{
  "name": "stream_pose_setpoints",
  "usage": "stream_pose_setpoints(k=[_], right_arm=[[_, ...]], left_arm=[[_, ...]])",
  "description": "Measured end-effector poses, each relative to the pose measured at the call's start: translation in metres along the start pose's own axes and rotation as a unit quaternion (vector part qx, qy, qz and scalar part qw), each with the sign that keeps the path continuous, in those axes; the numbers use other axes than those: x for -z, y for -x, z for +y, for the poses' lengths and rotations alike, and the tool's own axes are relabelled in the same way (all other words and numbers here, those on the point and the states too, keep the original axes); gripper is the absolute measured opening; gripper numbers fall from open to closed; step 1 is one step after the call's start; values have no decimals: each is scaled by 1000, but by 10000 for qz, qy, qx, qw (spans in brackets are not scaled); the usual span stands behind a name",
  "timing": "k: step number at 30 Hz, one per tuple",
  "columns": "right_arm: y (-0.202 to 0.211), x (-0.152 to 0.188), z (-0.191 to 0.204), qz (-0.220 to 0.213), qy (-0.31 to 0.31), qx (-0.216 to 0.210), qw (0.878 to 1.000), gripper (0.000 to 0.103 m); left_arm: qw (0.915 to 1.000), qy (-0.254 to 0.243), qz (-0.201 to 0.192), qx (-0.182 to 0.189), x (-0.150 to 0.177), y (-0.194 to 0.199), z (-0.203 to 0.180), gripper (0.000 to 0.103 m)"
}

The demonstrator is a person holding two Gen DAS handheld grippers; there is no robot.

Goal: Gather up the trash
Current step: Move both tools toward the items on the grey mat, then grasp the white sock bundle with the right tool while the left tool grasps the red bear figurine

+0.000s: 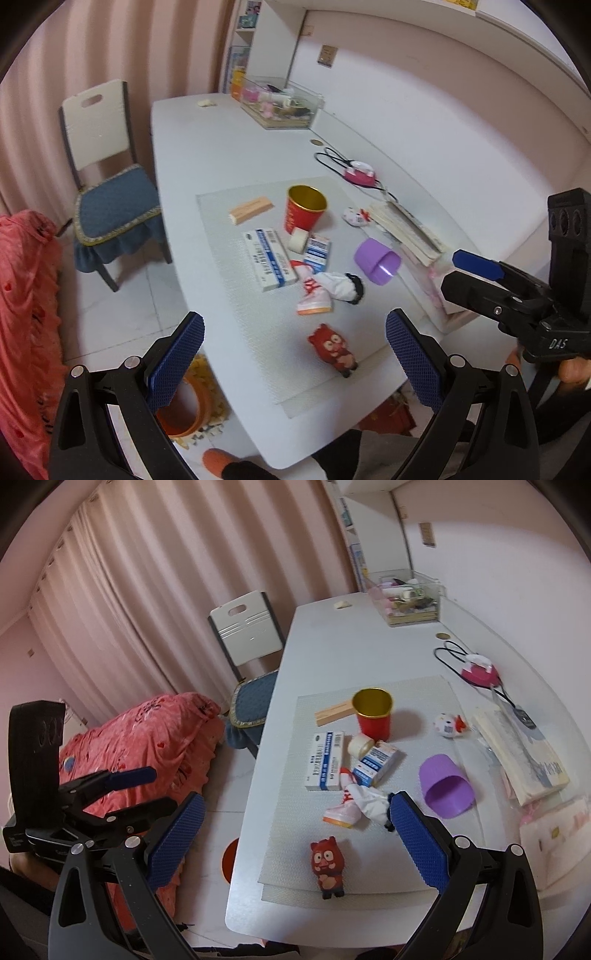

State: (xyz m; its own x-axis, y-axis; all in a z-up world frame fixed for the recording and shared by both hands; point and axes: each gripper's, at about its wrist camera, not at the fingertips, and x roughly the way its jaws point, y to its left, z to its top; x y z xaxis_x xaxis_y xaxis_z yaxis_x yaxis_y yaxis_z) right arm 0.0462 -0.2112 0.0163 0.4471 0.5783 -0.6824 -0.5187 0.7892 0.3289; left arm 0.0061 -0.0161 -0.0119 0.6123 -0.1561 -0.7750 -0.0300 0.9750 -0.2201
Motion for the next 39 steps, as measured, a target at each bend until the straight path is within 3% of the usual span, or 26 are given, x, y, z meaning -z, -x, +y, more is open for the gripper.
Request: stream_pose_setpoints(k=[9,15,19,23,27,32,39], right_arm=[[4,16,-20,132,-291,210,9993,99],[-8,33,-41,435,-475,21,9979,98],[-17,34,-49,567,-194,63,9982,98],[-34,31,-58,805,65,-133,9966,98],[-54,25,-66,990,336,-358,9939,98],[-77,16,-70,1222,694,-637,9880,81],[-118,12,-76,1599,1292,-696,9762,70]], left_arm=[[9980,-347,506,136,1,-29,-15,97],[9915,-752,982,394,15,-53,-31,97],[9870,-845,1283,468,26,-71,-41,97],[9843,-623,1515,662,34,-89,-42,97],[9828,-269,1732,584,39,-110,-39,97],[9828,170,1782,453,46,-131,-38,97],[9818,870,1658,305,56,-146,-39,96]])
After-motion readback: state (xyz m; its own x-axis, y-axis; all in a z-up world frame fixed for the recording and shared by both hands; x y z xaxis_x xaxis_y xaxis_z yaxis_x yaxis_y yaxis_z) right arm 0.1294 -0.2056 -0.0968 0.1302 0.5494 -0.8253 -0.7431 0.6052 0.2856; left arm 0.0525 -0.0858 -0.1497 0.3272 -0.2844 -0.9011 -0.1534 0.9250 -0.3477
